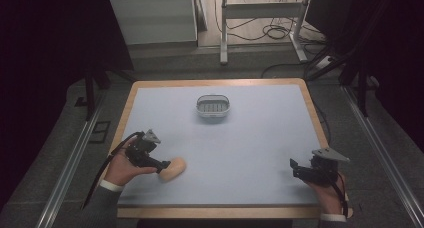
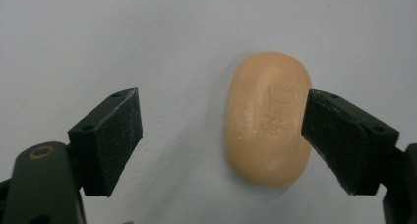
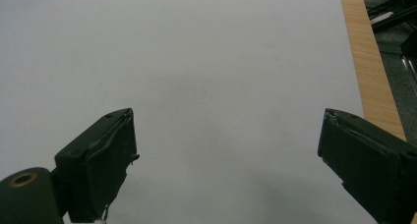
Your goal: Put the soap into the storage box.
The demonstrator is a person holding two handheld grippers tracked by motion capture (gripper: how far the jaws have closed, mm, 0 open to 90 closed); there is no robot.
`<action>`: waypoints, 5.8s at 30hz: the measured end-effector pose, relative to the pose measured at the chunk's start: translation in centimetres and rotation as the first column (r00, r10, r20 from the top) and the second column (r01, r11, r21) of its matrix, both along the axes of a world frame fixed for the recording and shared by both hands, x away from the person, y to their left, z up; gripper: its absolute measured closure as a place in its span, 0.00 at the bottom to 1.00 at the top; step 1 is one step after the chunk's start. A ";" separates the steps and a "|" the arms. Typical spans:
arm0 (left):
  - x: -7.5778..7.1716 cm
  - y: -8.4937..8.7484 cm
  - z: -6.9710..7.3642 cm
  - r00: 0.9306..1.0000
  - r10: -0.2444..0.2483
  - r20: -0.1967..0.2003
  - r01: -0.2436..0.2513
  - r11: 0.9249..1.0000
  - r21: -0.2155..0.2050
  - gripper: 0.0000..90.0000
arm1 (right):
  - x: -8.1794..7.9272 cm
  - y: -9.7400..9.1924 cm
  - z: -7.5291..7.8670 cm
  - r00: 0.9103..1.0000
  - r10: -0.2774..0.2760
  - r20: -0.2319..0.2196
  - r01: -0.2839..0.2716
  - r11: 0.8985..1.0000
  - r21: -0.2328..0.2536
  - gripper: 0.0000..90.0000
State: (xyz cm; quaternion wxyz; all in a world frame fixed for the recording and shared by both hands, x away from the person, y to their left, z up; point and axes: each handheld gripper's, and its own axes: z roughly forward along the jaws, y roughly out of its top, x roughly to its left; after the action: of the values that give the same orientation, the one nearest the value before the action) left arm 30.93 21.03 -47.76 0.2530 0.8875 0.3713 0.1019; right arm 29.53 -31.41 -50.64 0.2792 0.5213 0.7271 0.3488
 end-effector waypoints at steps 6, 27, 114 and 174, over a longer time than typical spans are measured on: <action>0.1 -0.8 -0.4 1.000 -0.017 -0.016 0.017 1.000 0.012 0.18 | 0.0 0.0 0.0 1.000 0.000 -0.001 0.000 1.000 -0.001 0.08; -0.1 -2.9 -1.7 0.996 -0.062 -0.067 0.066 0.996 0.065 0.18 | 0.1 0.0 -0.2 1.000 -0.007 -0.013 0.007 1.000 -0.003 0.08; 1.6 -3.1 0.3 0.992 -0.099 -0.077 0.101 0.995 0.021 0.37 | 0.1 -0.4 -0.3 0.999 -0.030 -0.018 0.030 1.000 -0.006 0.08; 5.9 -3.8 3.1 0.996 -0.075 -0.038 0.075 0.997 -0.001 0.37 | 0.1 -0.5 -0.3 0.999 -0.037 -0.011 0.037 0.999 -0.008 0.09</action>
State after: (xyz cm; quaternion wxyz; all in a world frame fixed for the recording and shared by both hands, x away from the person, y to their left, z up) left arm 36.79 17.21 -44.69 0.2493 0.9027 0.3424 0.0757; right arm 29.63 -31.94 -50.91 0.2834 0.5355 0.7204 0.3376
